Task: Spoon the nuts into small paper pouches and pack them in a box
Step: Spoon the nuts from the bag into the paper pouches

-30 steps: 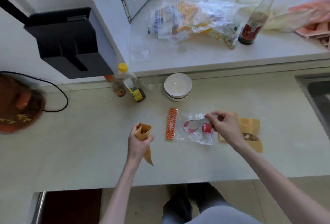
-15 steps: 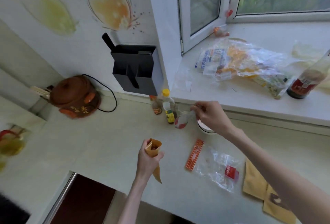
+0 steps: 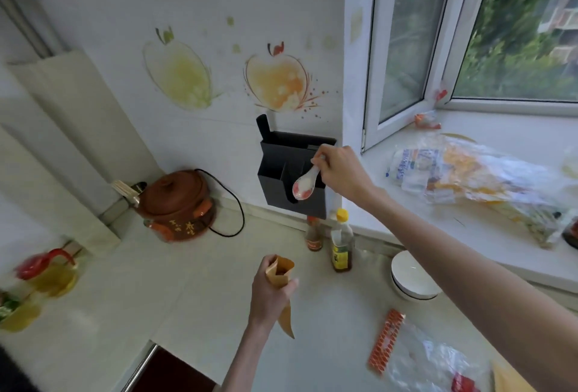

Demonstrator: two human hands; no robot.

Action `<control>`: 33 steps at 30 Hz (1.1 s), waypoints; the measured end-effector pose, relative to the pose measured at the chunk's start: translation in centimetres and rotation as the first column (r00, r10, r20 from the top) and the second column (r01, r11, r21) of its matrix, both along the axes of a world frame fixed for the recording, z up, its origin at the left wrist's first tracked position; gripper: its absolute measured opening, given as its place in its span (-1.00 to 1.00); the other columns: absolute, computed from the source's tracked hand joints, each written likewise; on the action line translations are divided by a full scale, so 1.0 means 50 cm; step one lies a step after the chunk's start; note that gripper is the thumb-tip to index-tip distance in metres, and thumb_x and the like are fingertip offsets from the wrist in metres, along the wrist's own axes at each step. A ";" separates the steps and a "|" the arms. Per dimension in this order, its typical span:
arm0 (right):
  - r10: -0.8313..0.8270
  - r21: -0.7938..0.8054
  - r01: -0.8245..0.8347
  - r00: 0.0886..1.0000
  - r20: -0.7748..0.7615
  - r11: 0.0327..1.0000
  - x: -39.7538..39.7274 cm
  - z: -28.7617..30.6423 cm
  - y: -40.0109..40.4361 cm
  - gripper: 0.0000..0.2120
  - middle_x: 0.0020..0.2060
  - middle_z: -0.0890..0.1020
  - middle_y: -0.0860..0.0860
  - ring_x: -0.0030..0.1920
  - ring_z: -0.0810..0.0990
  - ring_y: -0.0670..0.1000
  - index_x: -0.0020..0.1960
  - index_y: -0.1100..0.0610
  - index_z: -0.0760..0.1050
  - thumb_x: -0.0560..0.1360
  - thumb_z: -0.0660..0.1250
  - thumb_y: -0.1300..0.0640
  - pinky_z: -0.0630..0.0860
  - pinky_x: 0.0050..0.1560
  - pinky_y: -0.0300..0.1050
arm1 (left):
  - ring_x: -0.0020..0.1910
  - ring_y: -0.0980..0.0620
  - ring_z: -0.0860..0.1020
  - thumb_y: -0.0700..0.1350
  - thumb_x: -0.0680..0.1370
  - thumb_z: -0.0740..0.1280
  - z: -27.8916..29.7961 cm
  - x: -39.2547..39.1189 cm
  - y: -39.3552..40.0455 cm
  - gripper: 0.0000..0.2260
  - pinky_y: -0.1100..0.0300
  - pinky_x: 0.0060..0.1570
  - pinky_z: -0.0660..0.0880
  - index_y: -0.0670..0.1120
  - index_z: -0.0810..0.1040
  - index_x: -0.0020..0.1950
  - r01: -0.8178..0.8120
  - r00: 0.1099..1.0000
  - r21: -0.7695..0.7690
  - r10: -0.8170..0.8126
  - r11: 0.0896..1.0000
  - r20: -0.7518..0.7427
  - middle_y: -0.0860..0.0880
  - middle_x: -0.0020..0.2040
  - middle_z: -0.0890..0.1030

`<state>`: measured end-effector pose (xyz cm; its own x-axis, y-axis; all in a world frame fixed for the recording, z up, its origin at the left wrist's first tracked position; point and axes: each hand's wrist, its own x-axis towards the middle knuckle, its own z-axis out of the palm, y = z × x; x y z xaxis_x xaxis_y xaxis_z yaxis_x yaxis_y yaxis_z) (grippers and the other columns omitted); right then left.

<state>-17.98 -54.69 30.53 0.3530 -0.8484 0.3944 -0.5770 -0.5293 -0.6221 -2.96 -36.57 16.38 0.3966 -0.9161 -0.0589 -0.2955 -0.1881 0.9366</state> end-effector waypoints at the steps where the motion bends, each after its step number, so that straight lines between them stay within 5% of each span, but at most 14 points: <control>1: -0.018 -0.011 0.018 1.000 -0.014 1.000 0.018 0.006 -0.011 -0.80 -0.25 0.65 0.05 -0.32 0.52 0.00 -0.12 0.22 0.55 0.59 0.21 0.18 0.41 -0.28 -0.11 | -0.36 0.19 0.48 -0.21 0.33 0.45 0.006 0.016 -0.011 -0.75 0.32 -0.35 0.44 0.00 0.51 -0.06 0.015 1.000 -0.006 -0.015 1.000 0.004 0.03 -0.28 0.58; 5: -0.091 -0.043 0.089 0.995 -0.036 0.995 0.079 0.019 -0.050 -0.81 -0.12 0.69 0.12 -0.10 0.62 0.12 -0.07 0.26 0.58 0.58 0.22 0.21 0.55 -0.11 -0.02 | -0.37 0.16 0.45 -0.26 0.35 0.44 0.019 0.077 -0.058 -0.75 0.26 -0.33 0.44 -0.02 0.49 -0.06 0.113 0.994 -0.034 -0.112 0.993 0.018 0.05 -0.30 0.54; 13: -0.196 -0.152 0.161 0.947 -0.255 0.975 0.155 -0.006 -0.099 -0.92 -0.23 0.66 0.12 -0.24 0.61 0.17 -0.14 0.23 0.57 0.49 0.32 0.22 0.48 -0.31 -0.08 | -0.36 0.20 0.44 -0.28 0.39 0.44 0.027 0.150 -0.129 -0.77 0.36 -0.32 0.43 -0.04 0.48 -0.07 0.260 0.965 -0.039 -0.259 0.965 0.028 0.10 -0.29 0.50; 27: -0.125 -0.072 0.102 0.836 -0.534 0.992 0.198 -0.034 -0.111 -0.79 -0.08 0.61 0.13 -0.10 0.61 0.14 -0.03 0.27 0.57 0.37 0.49 0.26 0.57 -0.16 -0.03 | -0.26 0.25 0.54 -0.23 0.39 0.45 0.049 0.173 -0.173 -0.71 0.44 -0.28 0.47 0.09 0.51 -0.01 0.362 0.929 -0.068 -0.366 0.930 -0.058 0.17 -0.24 0.58; 33: -0.189 -0.105 0.158 0.785 -0.590 0.982 0.202 -0.068 -0.106 -0.94 -0.06 0.62 0.19 -0.06 0.62 0.21 0.00 0.27 0.48 0.52 0.30 0.33 0.40 -0.26 -0.07 | -0.22 0.27 0.55 -0.23 0.38 0.47 0.054 0.174 -0.176 -0.68 0.47 -0.27 0.48 0.09 0.50 0.01 0.375 0.923 -0.075 -0.380 0.924 -0.061 0.17 -0.19 0.59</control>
